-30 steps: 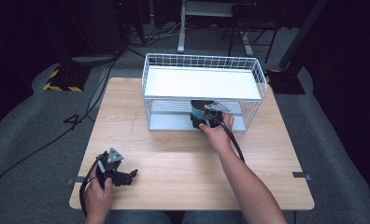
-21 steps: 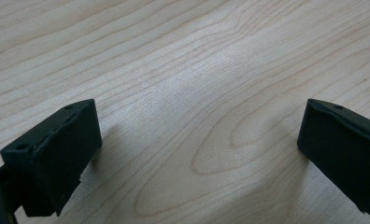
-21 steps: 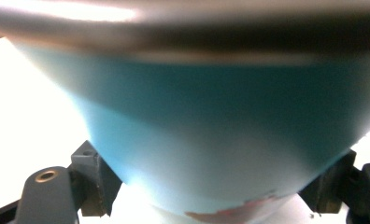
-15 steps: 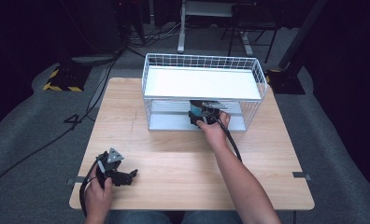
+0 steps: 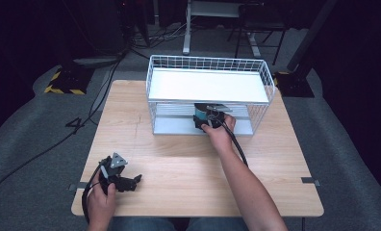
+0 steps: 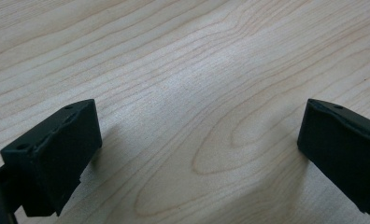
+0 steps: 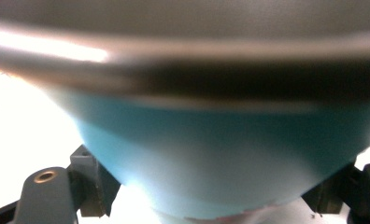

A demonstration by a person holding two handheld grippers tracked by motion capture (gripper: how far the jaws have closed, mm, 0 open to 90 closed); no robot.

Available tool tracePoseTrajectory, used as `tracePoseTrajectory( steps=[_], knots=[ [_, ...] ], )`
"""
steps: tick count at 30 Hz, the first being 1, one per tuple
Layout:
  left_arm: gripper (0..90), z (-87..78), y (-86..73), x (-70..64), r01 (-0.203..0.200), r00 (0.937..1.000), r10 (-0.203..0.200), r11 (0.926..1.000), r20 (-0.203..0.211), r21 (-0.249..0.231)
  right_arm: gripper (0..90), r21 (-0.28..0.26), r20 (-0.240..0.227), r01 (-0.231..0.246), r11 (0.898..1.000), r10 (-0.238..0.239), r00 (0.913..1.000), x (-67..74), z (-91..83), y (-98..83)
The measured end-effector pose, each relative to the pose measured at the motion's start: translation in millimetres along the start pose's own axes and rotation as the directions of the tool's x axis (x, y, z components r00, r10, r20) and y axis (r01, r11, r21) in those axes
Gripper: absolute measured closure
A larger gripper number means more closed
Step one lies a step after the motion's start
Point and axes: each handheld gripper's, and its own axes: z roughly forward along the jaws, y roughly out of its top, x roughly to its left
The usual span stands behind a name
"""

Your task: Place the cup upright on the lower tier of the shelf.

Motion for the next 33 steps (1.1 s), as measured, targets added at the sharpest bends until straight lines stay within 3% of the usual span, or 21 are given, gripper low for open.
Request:
tracePoseTrajectory(
  steps=[19,33],
  knots=[
    [0.2,0.0,0.0,0.0,0.0,1.0,0.0,1.0,0.0,0.0,17.3,-0.009,0.04,0.006,1.0,-0.006,0.9992,2.6,-4.3,-0.3],
    [0.0,0.7,1.4,0.6,-0.006,1.0,0.006,1.0,0.005,0.005,15.8,-0.007,0.042,-0.006,1.0,0.007,0.9991,6.0,-38.4,-4.6]
  ],
)
